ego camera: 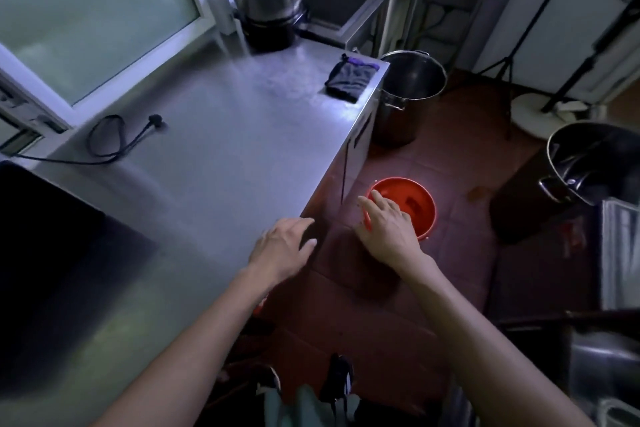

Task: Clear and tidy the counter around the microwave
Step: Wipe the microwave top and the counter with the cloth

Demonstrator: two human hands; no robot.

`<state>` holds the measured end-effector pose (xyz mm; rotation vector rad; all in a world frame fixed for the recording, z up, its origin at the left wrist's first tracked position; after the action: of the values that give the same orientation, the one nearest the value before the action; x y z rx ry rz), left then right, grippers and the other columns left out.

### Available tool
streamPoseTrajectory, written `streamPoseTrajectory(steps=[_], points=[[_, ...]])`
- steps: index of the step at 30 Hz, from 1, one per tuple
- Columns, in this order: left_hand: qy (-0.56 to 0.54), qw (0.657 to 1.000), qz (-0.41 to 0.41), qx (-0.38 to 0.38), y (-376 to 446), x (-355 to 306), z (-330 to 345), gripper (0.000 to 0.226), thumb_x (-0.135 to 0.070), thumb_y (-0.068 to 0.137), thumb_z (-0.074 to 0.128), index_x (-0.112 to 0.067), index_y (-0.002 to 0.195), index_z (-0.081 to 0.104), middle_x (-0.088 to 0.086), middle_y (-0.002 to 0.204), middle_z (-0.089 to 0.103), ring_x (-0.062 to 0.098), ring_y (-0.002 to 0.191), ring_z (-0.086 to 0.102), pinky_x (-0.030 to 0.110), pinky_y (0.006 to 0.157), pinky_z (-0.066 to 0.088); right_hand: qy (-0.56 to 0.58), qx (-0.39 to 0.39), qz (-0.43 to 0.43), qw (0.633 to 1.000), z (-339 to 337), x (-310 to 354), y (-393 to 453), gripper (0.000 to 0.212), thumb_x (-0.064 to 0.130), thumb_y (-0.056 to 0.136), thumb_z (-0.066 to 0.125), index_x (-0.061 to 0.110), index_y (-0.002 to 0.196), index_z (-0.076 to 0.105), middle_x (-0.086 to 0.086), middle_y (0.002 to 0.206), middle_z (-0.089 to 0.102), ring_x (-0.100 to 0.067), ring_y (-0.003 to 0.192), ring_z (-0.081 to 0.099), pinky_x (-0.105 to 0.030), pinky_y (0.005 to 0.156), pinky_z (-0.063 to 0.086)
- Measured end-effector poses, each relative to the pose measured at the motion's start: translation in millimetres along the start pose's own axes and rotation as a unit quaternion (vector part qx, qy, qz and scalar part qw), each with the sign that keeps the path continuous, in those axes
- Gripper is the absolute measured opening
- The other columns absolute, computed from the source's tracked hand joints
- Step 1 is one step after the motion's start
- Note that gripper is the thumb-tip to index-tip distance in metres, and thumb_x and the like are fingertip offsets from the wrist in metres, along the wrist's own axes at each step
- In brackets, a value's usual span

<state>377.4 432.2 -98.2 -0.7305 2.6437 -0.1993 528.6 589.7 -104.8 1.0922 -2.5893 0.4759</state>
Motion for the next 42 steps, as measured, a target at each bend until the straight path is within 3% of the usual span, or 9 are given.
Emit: streamPoseTrajectory(steps=[12,18,30,36,42], points=[[-0.036,0.998,0.048,0.026,130,-24,2,0.047,-0.042,0.098,0.051,-0.028,0.143,0.048,-0.004,0.144,0.053,0.019,0.132,0.046,0.036,0.104,0.040,-0.024,0.042,0.091,0.995,-19,-66,75,0.064,0.049,0.098,0.052,0.029,0.155,0.030,-0.005,0.166,0.019,-0.030,0.150,0.022,-0.054,0.115,0.029],[-0.075,0.996,0.040,0.027,210,7,-19,0.046,-0.040,0.098,0.051,-0.028,0.142,0.050,-0.004,0.143,0.054,0.019,0.131,0.048,0.035,0.105,0.040,-0.076,0.057,0.071,0.993,-32,-49,169,0.058,0.041,0.094,0.055,0.029,0.149,0.038,-0.003,0.159,0.031,-0.031,0.144,0.033,-0.050,0.106,0.038],[-0.139,0.990,-0.032,0.005,287,77,-52,0.042,-0.035,0.099,0.048,-0.026,0.140,0.052,-0.004,0.140,0.056,0.020,0.128,0.049,0.034,0.104,0.041,-0.075,0.117,0.026,0.990,-37,-2,310,0.064,0.036,0.092,0.056,0.027,0.152,0.035,-0.003,0.161,0.028,-0.031,0.146,0.029,-0.053,0.111,0.036],[-0.138,0.988,-0.073,-0.002,318,93,-54,0.041,-0.034,0.100,0.049,-0.025,0.139,0.053,-0.003,0.139,0.056,0.021,0.128,0.048,0.033,0.102,0.041,-0.070,0.133,-0.010,0.989,-35,-10,367,0.062,0.041,0.095,0.057,0.028,0.152,0.035,-0.004,0.163,0.025,-0.029,0.148,0.025,-0.052,0.111,0.033],[-0.128,0.987,-0.093,-0.016,386,66,-55,0.041,-0.033,0.100,0.049,-0.024,0.139,0.053,-0.004,0.140,0.056,0.021,0.128,0.048,0.033,0.102,0.040,-0.046,0.121,-0.046,0.990,-47,-49,440,0.063,0.039,0.095,0.058,0.026,0.152,0.035,-0.005,0.161,0.030,-0.030,0.146,0.028,-0.053,0.108,0.037]])
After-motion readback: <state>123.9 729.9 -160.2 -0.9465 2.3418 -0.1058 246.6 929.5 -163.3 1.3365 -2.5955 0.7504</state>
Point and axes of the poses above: each hand's wrist, its own y-axis towards the middle knuckle, its own z-axis out of the palm, x = y × z, the point moved 2 cm from there along y, towards the middle knuckle
